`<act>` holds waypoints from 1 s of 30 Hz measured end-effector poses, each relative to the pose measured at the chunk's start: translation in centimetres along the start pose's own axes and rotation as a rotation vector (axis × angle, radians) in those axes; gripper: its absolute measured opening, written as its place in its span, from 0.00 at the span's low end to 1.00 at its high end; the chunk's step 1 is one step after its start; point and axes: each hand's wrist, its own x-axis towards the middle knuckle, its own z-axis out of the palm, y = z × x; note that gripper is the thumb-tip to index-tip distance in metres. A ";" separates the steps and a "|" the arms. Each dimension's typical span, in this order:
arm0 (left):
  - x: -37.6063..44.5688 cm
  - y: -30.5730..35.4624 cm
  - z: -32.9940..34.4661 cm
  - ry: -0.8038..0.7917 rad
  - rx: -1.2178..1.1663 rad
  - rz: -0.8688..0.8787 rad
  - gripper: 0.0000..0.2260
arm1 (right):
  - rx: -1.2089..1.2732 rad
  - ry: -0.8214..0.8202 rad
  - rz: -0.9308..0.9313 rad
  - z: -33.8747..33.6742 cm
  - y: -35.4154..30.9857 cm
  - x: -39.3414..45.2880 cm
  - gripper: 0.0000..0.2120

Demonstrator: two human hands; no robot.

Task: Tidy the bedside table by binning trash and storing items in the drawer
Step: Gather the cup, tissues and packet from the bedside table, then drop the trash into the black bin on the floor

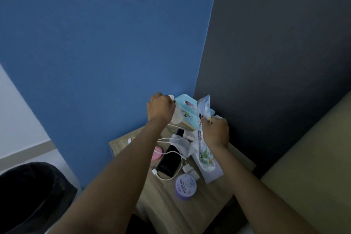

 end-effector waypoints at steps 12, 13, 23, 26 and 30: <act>-4.1 -8.0 -8.8 -0.019 -0.065 -0.198 0.13 | 0.008 -0.195 -0.118 2.9 -7.1 -5.9 0.17; -4.8 -9.5 -9.7 -0.028 -0.054 -0.224 0.13 | -0.004 -0.228 -0.136 3.8 -8.1 -7.1 0.18; -17.8 -29.9 -18.8 -0.036 -0.007 -0.605 0.15 | -0.057 -0.628 -0.395 17.1 -18.2 -21.7 0.23; -21.8 -35.3 -20.5 -0.018 0.034 -0.708 0.14 | -0.015 -0.727 -0.426 21.5 -20.1 -26.1 0.22; -24.4 -41.6 -20.6 -0.006 0.038 -0.841 0.12 | 0.035 -0.830 -0.378 27.8 -22.0 -29.8 0.17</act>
